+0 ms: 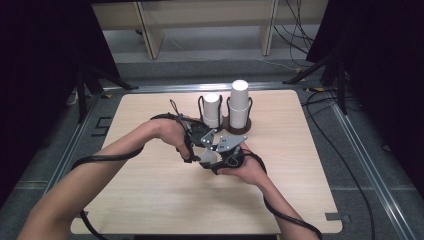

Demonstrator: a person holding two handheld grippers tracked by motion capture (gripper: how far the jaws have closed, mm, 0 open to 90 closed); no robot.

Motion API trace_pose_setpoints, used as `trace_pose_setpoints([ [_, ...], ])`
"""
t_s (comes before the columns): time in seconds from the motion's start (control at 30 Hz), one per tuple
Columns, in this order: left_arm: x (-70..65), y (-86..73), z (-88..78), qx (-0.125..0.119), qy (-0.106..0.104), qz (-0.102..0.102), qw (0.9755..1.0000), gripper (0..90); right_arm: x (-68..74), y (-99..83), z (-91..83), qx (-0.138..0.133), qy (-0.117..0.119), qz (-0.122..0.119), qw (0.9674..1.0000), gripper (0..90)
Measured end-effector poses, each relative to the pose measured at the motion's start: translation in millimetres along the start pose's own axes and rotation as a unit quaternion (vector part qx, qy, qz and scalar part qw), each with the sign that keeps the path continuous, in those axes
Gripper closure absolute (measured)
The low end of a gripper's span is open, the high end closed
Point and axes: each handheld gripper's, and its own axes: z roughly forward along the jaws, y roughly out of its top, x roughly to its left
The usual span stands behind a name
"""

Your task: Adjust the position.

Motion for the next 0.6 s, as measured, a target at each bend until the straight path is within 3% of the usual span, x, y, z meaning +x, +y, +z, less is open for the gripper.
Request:
trace_pose_setpoints([
  [0.17, -1.0, -5.8, -1.1, -0.058, 0.021, 0.003, 0.9981, 21.6, 0.2, -3.8, -2.9, -0.01, -0.013, -0.004, 0.9999, 33.8],
  [0.23, -5.0, -8.9, -0.3, -0.104, 0.036, -0.017, 0.9938, 16.4, 0.2, -6.4, -4.6, -0.008, -0.02, -0.001, 0.9998, 33.8],
  [0.3, -6.0, -12.5, -3.2, -0.122, 0.054, -0.018, 0.9909, 14.4, -0.5, -9.2, -7.2, -0.016, -0.03, 0.001, 0.9994, 33.8],
  [0.4, -9.1, -18.2, -6.6, -0.159, 0.079, -0.034, 0.9836, 13.8, -0.2, -12.1, -11.3, -0.024, -0.041, 0.008, 0.9988, 33.8],
  [0.43, -10.4, -20.9, -7.8, -0.173, 0.087, -0.039, 0.9803, 13.7, -0.4, -12.8, -11.9, -0.03, -0.046, 0.006, 0.9985, 33.7],
  [0.47, -13.2, -25.5, -8.9, -0.196, 0.095, -0.051, 0.9747, 13.6, -0.5, -13.5, -14.5, -0.029, -0.052, 0.007, 0.9982, 33.7],
  [0.5, -14.1, -27.2, -9.4, -0.201, 0.097, -0.054, 0.9732, 13.6, -0.8, -14.5, -16.0, -0.04, -0.056, 0.006, 0.9976, 33.7],
  [0.53, -17.2, -31.4, -9.2, -0.215, 0.105, -0.064, 0.9689, 13.5, -0.2, -15.0, -17.4, -0.037, -0.056, 0.015, 0.9977, 33.7],
  [0.57, -20.3, -34.7, -8.4, -0.224, 0.116, -0.071, 0.965, 13.4, -1.1, -16.0, -20.1, -0.043, -0.063, 0.009, 0.997, 33.6],
  [0.6, -23.2, -38.1, -8.2, -0.229, 0.121, -0.074, 0.9629, 13.4, -0.9, -17.3, -22.0, -0.049, -0.068, 0.016, 0.9964, 33.6],
])
